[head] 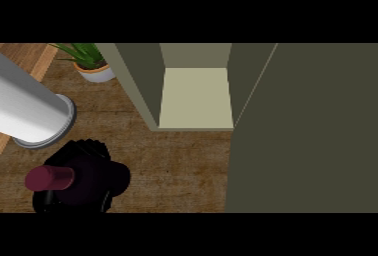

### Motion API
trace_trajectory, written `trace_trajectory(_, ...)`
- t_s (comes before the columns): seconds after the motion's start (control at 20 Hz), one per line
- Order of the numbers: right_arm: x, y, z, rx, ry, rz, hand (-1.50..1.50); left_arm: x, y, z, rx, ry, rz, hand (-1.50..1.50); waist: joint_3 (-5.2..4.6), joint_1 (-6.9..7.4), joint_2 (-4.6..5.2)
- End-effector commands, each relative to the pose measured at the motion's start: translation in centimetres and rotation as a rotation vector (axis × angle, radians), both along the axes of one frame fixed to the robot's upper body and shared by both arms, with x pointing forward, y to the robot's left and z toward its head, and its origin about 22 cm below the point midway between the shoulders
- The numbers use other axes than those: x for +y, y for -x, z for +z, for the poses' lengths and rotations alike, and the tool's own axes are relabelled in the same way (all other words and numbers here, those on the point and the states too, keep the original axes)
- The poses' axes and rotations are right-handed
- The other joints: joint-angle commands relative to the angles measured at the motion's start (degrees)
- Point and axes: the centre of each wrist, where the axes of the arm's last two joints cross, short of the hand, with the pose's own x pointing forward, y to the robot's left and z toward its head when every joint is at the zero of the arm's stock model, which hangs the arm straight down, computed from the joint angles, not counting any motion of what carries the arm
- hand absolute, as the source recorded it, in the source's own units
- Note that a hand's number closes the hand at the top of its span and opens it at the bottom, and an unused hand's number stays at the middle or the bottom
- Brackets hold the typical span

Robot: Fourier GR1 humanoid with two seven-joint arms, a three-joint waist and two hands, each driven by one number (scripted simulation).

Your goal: Pick up the wine, place it into the cabinet and close the cabinet

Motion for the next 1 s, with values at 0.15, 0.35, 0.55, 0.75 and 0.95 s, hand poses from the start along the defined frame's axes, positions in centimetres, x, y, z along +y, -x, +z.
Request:
trace_trajectory(0.15,-0.1,2.1,0.3,-0.033,-0.041,0.028,-1.50,-6.0,-0.4,4.8,0.035,-0.004,-0.064,1.50,0.02,-0.20,0.05)
trace_trajectory(0.35,0.5,2.8,1.2,-0.038,-0.038,0.045,-1.50,-8.5,-2.4,7.0,-0.018,0.015,-0.115,1.50,-0.01,-0.49,0.05)
trace_trajectory(0.55,-0.4,1.8,0.7,-0.049,-0.038,0.034,-1.50,-10.5,-1.9,9.2,0.017,0.058,-0.124,1.50,0.00,-0.27,0.10)
trace_trajectory(0.75,-0.1,2.5,1.0,-0.041,-0.035,0.050,-1.50,-12.9,-2.6,9.8,-0.008,0.030,-0.123,1.50,-0.01,-0.33,0.10)
trace_trajectory(0.95,-0.6,3.1,1.5,-0.051,-0.027,0.046,-1.50,-16.7,-2.8,9.4,0.029,0.037,-0.100,1.50,-0.02,-0.90,0.11)
